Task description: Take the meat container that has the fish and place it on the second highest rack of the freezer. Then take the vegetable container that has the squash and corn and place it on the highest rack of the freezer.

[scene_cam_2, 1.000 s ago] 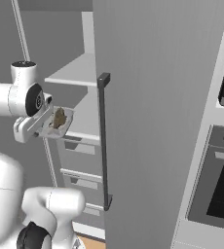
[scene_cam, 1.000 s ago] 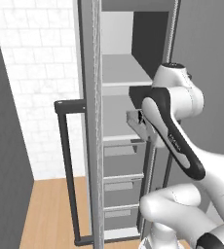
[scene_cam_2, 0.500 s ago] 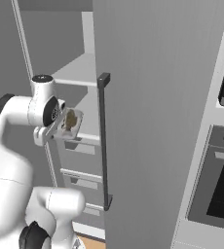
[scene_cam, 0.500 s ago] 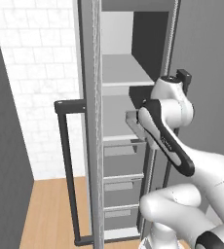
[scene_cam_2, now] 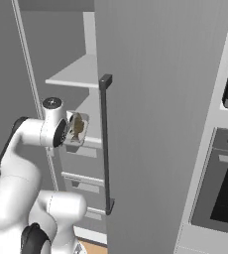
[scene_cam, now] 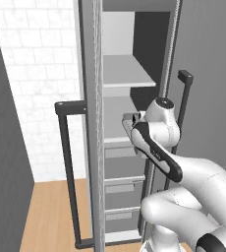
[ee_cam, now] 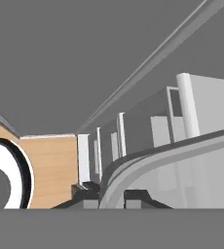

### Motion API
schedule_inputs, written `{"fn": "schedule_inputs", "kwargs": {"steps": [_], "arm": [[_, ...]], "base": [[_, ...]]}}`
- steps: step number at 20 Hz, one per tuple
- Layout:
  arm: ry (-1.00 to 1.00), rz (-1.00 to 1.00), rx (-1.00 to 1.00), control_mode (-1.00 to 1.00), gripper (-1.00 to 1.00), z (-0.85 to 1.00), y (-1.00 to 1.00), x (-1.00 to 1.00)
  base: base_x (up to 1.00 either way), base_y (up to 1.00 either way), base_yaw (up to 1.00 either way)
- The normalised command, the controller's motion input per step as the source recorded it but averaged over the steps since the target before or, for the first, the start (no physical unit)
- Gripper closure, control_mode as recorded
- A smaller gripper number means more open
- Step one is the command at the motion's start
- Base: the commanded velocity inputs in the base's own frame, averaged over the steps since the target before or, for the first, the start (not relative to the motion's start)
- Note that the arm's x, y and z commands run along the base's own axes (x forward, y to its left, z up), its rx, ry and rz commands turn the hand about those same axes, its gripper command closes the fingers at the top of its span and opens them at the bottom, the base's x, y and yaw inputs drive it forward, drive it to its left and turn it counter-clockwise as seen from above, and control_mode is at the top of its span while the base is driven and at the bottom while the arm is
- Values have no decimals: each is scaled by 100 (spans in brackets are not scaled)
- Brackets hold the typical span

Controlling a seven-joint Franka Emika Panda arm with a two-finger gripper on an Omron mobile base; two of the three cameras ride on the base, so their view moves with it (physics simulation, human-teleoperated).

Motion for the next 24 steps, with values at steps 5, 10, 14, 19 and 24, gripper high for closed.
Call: {"fn": "schedule_inputs", "kwargs": {"steps": [5,10,14,19,24], "arm": [[-3,0,-1,-100,100,-12,0,59],[-5,0,-1,-100,100,-7,31,23],[-9,0,-2,-100,100,-6,27,24],[-6,-1,0,-100,100,-3,0,49],[0,0,0,-100,100,-1,0,54]], "base": [[0,0,0],[0,0,0],[0,0,0],[0,0,0],[0,0,0]]}}
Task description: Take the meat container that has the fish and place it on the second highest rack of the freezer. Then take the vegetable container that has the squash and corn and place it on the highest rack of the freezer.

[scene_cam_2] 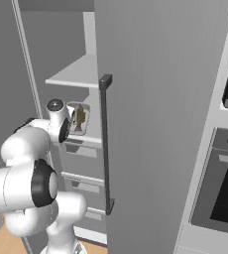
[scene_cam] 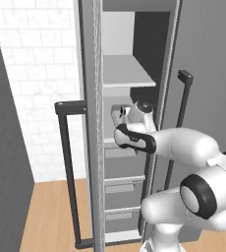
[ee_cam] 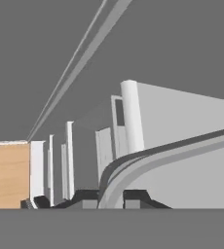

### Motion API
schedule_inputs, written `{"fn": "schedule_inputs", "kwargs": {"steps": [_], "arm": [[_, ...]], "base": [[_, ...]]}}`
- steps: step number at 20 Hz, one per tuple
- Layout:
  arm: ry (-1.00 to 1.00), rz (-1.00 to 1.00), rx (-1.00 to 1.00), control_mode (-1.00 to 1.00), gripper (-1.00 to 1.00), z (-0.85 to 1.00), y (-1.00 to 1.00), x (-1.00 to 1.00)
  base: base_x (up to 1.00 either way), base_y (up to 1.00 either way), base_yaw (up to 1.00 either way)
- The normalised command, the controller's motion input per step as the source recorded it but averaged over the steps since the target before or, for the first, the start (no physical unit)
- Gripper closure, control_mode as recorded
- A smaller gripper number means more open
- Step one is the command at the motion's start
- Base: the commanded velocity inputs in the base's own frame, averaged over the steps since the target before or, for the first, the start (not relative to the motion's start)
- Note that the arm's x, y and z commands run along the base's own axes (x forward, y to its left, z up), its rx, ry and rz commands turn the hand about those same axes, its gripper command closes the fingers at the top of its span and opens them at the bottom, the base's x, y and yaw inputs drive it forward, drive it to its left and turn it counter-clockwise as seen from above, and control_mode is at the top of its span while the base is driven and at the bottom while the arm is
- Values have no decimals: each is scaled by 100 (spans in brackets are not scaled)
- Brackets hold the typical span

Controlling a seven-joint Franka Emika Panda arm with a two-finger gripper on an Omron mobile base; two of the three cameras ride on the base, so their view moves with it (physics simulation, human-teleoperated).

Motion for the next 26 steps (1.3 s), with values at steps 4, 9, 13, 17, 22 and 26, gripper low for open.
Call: {"fn": "schedule_inputs", "kwargs": {"steps": [4,9,13,17,22,26], "arm": [[0,0,0,-100,100,-1,0,45],[0,0,0,-100,100,-13,0,43],[-2,0,0,-100,100,-19,0,39],[-1,0,0,-100,100,-16,0,50],[0,0,0,-100,100,-8,0,49],[0,0,0,-100,100,-4,0,50]], "base": [[0,0,0],[0,0,0],[0,0,0],[0,0,0],[0,0,0],[0,0,0]]}}
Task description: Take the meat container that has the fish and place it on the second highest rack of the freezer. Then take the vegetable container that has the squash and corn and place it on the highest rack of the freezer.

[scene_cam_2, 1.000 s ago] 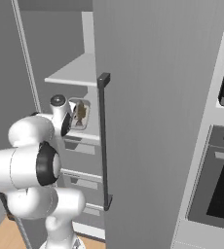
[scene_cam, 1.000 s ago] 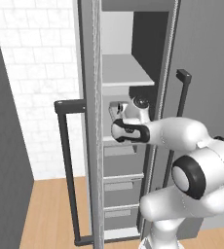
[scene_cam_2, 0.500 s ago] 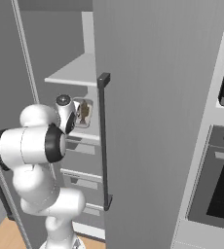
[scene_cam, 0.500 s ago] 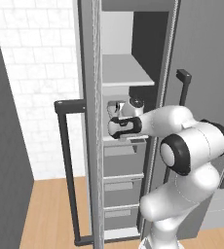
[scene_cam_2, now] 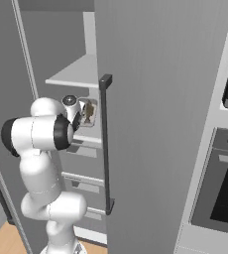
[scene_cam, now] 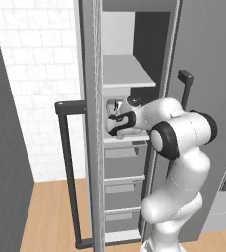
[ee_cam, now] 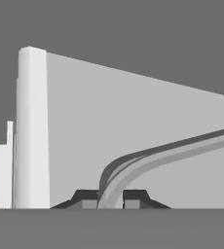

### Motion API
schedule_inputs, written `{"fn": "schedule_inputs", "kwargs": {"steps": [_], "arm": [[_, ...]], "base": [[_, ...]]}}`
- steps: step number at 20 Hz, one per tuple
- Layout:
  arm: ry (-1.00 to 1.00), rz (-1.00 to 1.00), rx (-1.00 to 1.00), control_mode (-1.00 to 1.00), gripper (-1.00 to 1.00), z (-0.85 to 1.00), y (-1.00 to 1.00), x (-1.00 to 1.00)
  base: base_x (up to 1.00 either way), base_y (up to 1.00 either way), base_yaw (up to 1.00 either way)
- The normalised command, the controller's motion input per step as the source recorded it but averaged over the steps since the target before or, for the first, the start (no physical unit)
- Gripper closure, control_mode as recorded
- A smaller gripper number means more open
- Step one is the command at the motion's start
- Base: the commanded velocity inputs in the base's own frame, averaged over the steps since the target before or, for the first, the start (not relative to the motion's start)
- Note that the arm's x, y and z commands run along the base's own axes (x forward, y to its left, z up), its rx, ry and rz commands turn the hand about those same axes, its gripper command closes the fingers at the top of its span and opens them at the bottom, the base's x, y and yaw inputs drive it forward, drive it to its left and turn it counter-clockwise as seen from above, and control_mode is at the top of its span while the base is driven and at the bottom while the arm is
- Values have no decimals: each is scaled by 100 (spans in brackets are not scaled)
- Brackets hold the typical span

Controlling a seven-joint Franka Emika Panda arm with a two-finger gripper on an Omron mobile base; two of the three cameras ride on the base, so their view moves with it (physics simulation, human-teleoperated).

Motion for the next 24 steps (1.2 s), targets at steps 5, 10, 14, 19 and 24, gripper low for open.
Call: {"fn": "schedule_inputs", "kwargs": {"steps": [5,10,14,19,24], "arm": [[0,0,0,-100,-100,-5,0,49],[-7,-1,0,-100,-100,-15,0,0],[-9,0,0,-100,-100,-1,0,-16],[-6,0,-2,-100,-100,59,0,-38],[1,0,1,-100,-100,99,0,-19]], "base": [[0,0,0],[0,0,0],[0,0,0],[0,0,0],[0,0,0]]}}
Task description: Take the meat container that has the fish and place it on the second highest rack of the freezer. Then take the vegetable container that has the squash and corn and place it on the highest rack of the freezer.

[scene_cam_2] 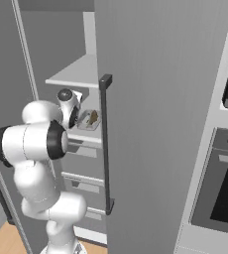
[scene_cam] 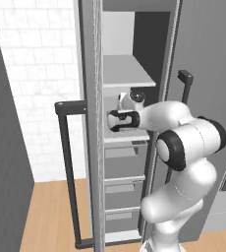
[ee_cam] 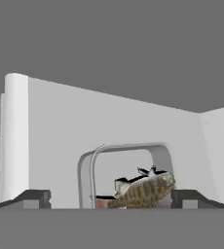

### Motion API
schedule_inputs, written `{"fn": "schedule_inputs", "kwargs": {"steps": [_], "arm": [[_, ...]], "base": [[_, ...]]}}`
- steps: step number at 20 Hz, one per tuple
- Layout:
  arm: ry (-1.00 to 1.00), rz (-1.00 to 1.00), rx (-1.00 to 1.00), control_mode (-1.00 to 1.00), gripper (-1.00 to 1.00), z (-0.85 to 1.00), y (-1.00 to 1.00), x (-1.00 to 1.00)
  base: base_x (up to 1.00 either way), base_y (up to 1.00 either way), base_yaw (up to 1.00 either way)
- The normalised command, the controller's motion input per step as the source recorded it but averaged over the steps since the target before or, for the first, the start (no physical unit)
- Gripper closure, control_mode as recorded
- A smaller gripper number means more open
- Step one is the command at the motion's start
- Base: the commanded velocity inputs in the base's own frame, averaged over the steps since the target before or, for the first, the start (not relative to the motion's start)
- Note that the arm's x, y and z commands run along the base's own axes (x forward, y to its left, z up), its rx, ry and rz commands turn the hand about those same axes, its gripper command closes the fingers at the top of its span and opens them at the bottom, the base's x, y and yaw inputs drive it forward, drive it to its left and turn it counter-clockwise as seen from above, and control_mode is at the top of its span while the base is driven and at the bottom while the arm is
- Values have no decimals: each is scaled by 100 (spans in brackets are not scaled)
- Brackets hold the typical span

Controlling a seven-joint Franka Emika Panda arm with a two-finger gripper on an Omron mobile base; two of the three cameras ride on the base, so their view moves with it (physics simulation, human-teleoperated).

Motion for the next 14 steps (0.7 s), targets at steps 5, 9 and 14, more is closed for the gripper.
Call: {"fn": "schedule_inputs", "kwargs": {"steps": [5,9,14], "arm": [[25,4,16,-100,-100,72,0,-52],[25,15,1,-100,-100,10,0,-99],[14,13,-10,-100,-100,-27,8,-100]], "base": [[0,0,0],[0,0,0],[0,0,0]]}}
